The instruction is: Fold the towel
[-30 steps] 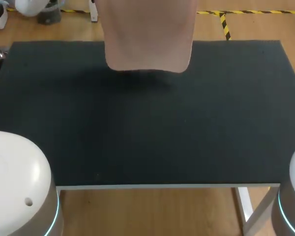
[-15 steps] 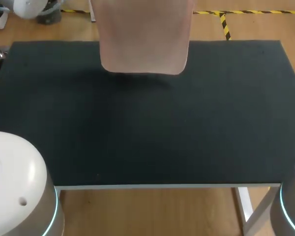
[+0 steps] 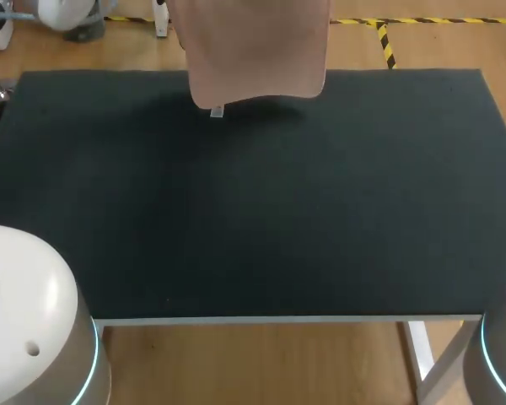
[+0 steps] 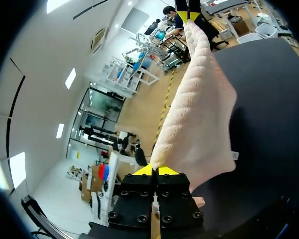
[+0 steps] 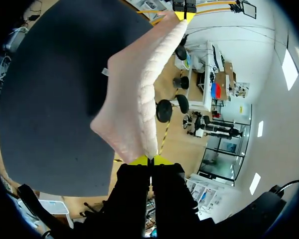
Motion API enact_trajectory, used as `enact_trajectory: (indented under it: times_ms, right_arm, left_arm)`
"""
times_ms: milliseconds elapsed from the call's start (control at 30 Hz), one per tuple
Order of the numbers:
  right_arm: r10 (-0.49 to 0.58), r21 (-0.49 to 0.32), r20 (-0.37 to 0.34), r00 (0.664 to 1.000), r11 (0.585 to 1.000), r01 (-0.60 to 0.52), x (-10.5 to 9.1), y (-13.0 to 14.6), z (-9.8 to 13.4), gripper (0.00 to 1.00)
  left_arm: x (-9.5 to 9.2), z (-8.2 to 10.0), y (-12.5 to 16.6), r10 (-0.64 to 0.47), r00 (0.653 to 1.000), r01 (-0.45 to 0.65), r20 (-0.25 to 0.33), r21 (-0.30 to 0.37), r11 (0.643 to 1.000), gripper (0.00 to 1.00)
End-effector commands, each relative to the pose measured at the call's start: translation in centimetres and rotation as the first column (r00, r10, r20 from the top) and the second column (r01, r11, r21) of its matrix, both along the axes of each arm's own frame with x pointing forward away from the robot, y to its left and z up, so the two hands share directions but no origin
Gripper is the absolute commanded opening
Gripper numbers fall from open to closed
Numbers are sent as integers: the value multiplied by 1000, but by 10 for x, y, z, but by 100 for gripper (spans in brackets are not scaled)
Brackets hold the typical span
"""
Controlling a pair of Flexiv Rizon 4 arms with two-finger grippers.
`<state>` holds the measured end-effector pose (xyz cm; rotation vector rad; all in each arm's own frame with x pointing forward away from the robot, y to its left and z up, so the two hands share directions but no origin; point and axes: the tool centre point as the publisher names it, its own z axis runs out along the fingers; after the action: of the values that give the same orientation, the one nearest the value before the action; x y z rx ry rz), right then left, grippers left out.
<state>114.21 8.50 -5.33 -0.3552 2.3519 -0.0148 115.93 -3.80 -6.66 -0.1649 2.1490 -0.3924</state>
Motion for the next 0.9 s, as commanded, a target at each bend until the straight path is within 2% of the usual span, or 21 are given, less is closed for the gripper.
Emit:
enact_trajectory:
  times_ms: [33, 267, 433, 500, 633, 867, 900]
  right_arm:
    - [12, 10, -19, 1000, 1000, -12, -41, -8, -28, 0]
    - [25, 36, -133, 991, 999, -20, -94, -12, -69, 0]
    - [24, 46, -188, 982, 999, -15, -126, -14, -86, 0]
    - [20, 51, -213, 977, 999, -9, -136, -14, -93, 0]
    - [12, 61, -260, 966, 998, 5, -153, -16, -108, 0]
    - [-19, 55, -340, 940, 998, 40, -164, -18, -137, 0]
    - [-20, 56, -356, 934, 998, 43, -165, -17, -143, 0]
  left_arm:
    - [-49, -22, 14, -14, 1000, 14, -15, -19, 1000, 0]
    - [-118, -57, 23, -15, 996, 10, -85, -64, 998, 0]
    - [-161, -78, 22, -35, 986, 22, -160, -77, 997, 0]
    - [-171, -85, 21, -45, 981, 30, -191, -80, 996, 0]
    - [-187, -98, 16, -78, 972, 63, -224, -74, 995, 0]
    - [-187, -124, 10, -108, 946, 79, -304, -108, 991, 0]
    - [-186, -130, 10, -112, 937, 72, -330, -132, 989, 0]
